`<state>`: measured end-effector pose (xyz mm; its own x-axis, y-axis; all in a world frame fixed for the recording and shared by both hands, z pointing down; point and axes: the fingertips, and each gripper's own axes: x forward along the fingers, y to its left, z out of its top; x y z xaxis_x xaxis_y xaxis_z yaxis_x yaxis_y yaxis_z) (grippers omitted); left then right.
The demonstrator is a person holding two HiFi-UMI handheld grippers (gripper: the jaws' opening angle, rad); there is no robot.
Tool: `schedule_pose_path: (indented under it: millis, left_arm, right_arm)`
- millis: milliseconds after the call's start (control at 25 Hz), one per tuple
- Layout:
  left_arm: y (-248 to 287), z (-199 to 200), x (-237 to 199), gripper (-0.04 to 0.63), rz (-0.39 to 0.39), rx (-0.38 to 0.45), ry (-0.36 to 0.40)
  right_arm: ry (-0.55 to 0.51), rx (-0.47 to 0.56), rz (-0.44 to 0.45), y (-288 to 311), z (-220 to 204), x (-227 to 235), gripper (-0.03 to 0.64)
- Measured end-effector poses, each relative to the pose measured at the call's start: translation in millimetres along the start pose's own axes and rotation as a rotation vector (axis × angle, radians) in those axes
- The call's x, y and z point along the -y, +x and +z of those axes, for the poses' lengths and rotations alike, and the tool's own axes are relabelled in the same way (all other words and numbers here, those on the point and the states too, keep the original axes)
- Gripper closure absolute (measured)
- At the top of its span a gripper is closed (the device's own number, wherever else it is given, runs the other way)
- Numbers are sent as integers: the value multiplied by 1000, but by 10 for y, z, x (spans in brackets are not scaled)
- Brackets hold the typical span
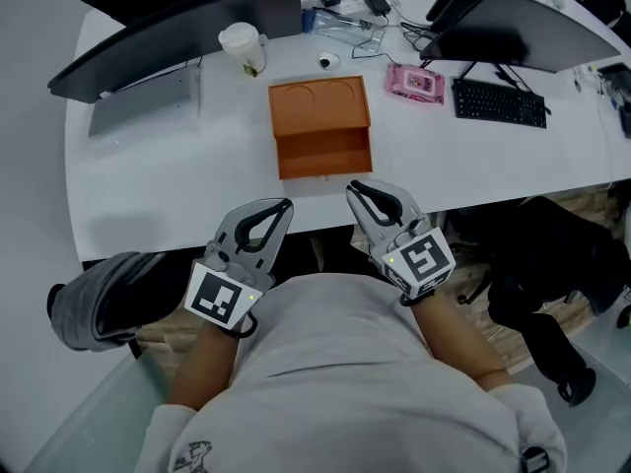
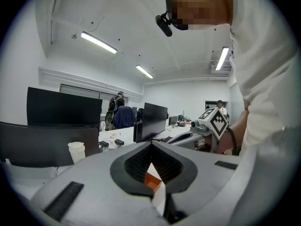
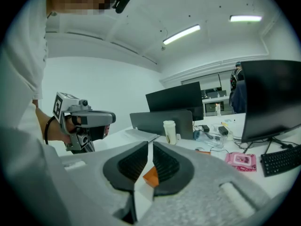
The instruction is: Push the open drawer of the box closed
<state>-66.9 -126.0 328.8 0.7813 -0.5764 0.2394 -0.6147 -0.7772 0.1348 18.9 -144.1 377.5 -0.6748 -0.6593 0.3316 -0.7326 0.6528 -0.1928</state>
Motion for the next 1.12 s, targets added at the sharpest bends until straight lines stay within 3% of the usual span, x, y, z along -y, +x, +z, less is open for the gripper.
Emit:
schedule_pose_path:
  millis: [360, 1120]
  left_arm:
    - [70, -215, -286, 597, -64, -27, -18]
    - [292, -939, -679, 597, -114, -120, -82]
  right_arm:
    - [89, -116, -52, 327, -531, 122, 538]
    - [214, -345, -110, 872, -1824, 313, 529]
